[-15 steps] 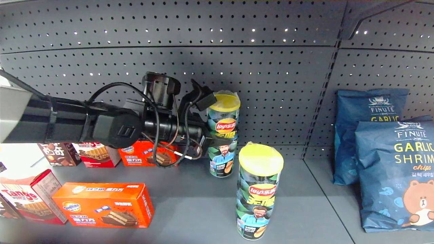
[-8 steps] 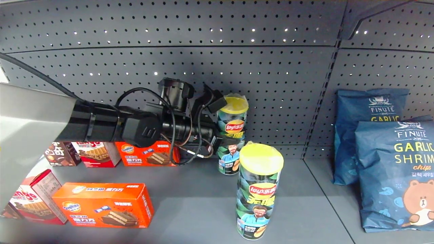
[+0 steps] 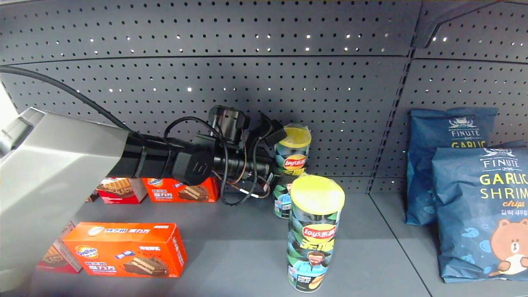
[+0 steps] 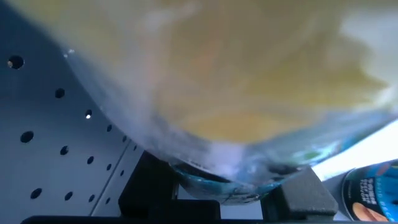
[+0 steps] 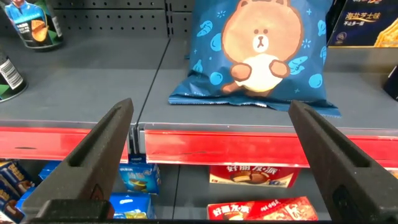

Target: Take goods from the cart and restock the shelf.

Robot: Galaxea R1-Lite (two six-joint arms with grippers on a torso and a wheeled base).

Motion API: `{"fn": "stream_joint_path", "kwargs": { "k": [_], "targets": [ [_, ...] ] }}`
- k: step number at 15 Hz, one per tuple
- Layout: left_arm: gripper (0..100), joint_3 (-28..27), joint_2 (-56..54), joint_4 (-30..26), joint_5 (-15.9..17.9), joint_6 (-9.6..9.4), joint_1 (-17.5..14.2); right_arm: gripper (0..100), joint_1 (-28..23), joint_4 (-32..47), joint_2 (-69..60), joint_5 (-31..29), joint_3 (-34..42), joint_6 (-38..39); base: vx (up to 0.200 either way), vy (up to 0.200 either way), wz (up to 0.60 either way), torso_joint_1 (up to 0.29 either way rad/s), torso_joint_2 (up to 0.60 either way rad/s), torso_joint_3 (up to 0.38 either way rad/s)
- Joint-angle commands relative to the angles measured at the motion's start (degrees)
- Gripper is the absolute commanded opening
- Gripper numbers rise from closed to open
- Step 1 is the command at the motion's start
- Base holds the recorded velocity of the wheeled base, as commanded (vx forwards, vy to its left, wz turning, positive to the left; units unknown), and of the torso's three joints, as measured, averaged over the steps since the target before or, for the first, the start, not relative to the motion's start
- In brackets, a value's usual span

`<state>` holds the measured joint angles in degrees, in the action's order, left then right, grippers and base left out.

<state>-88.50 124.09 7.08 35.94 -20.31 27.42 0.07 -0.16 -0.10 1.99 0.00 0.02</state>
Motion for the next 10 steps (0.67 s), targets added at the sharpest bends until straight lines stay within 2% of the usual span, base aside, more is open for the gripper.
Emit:
{"fn": "stream_joint_path", "kwargs": {
  "k": [1,10],
  "targets": [
    [0,-0.4,0.9,0.2,0.0,0.01,0.3,100,0.0,0.0,0.1,0.0,0.0,0.0,0.0,0.0,0.0,0.0,0.0,0.0],
    [0,-1.2,2.7,1.8,-0.1,0.09,0.4,100,0.0,0.0,0.1,0.0,0.0,0.0,0.0,0.0,0.0,0.0,0.0,0.0]
  ]
}}
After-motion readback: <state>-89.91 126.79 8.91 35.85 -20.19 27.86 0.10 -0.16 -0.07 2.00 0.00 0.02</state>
